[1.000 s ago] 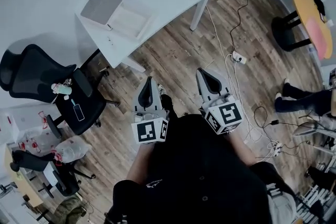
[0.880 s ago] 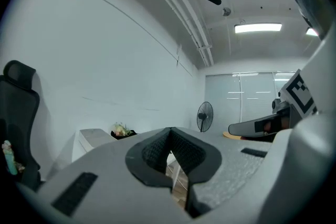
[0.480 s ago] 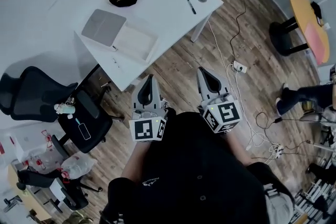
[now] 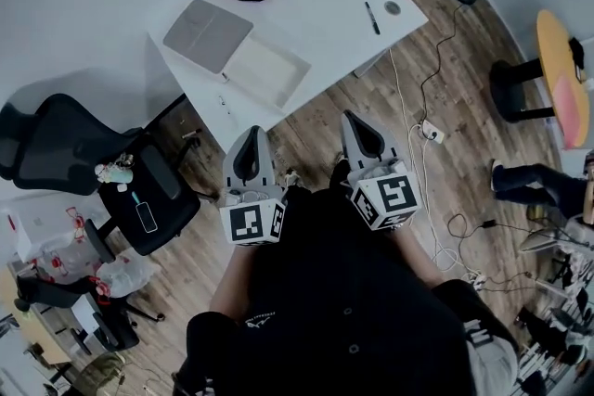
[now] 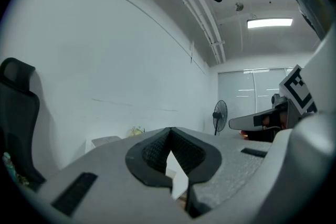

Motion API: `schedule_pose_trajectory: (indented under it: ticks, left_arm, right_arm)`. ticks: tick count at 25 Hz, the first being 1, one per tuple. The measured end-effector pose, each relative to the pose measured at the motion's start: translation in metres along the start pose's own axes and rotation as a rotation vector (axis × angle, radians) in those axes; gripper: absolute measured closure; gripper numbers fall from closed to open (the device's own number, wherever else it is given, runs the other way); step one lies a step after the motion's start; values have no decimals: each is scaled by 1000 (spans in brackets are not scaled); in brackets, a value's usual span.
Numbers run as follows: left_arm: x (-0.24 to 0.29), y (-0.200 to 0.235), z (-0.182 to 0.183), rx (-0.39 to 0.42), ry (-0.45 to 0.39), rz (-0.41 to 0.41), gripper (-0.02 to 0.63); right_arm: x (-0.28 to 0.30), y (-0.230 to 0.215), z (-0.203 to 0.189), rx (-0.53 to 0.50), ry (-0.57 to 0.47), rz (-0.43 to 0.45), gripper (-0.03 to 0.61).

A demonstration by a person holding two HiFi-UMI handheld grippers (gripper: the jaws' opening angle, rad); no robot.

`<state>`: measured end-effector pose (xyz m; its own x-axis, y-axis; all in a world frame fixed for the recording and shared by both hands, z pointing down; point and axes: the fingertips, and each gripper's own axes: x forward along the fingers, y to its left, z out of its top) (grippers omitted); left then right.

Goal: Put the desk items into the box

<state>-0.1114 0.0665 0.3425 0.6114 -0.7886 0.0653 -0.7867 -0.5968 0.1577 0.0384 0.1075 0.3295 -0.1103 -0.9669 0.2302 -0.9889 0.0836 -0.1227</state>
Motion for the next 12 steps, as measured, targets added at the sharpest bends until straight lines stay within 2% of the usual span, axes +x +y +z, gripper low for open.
schedule_pose_trajectory:
  ticks: [5,12]
  left_arm:
    - [3,26,-9,-1,21,87,606]
    - [22,53,-21,-10,46,256,606]
  right_arm:
    - [35,2,-6,13,29,56,580]
    - [89,4,-8,-8,82,236,580]
